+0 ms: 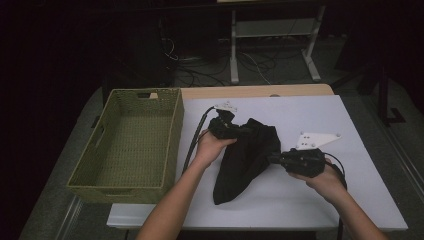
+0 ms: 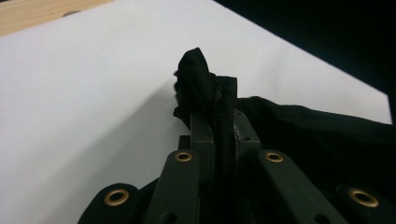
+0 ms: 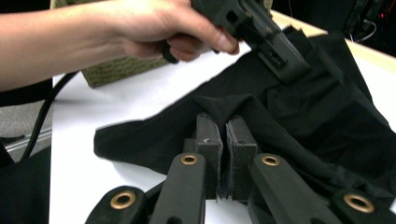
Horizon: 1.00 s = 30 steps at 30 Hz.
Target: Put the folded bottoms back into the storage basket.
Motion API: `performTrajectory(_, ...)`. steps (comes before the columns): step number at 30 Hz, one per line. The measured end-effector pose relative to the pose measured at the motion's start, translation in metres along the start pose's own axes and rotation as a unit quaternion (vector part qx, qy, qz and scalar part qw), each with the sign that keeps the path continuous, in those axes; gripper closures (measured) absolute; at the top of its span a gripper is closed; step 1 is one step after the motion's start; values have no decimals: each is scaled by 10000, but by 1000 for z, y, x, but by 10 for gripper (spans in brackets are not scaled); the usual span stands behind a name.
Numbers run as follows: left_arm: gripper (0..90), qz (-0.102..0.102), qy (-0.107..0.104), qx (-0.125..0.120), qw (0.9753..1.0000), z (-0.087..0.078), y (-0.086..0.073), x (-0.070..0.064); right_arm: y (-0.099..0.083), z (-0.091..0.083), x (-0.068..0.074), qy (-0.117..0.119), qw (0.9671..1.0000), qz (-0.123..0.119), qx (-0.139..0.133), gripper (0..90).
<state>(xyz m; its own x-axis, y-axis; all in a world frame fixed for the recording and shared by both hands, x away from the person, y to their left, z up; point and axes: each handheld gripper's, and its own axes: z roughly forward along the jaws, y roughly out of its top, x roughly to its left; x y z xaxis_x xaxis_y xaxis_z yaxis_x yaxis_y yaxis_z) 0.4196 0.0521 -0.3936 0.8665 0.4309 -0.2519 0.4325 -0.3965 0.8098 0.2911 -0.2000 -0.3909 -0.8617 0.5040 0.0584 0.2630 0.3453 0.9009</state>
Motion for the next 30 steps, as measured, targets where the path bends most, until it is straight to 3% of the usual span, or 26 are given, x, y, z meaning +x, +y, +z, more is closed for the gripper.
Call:
performTrajectory(4,823,14,56,3,10000,-7,14,-3,15,4,-2,3,9999,-82,-106,853)
performTrajectory(10,823,-16,208,-81,9998,-30,37,-6,45,9,-4,117,9991,-193,-353,853)
performTrajectory(13,823,2,326,-86,9994,-45,46,-7,69,14,-3,180,9983,-316,-447,853)
performTrajectory(14,823,9,376,-88,9993,-50,49,-7,69,14,-3,180,9983,-316,-447,853)
performTrajectory(16,823,-29,437,-124,9990,-62,54,-7,86,19,-1,242,9976,-425,-495,853)
performTrajectory(18,823,-54,560,-228,9982,-84,61,-7,97,22,2,284,9969,-509,-534,853)
performTrajectory(19,823,-54,560,-228,9982,-84,61,-7,97,22,2,284,9969,-509,-534,853)
performTrajectory(20,823,-76,609,-329,9976,-99,65,-7,109,24,6,350,9962,-549,-585,853)
performTrajectory(21,823,-76,609,-329,9976,-99,65,-7,115,26,7,388,9958,-570,-606,853)
performTrajectory(25,823,-136,732,-467,9961,-127,71,-5,132,32,12,493,9946,-651,-645,853)
performTrajectory(26,823,-167,746,-510,9958,-135,72,-5,145,38,16,564,9938,-701,-660,853)
performTrajectory(29,823,-266,735,-650,9948,-155,73,-6,159,46,21,639,9926,-790,-669,853)
performTrajectory(30,823,-266,735,-650,9948,-155,73,-6,159,46,21,639,9926,-790,-669,853)
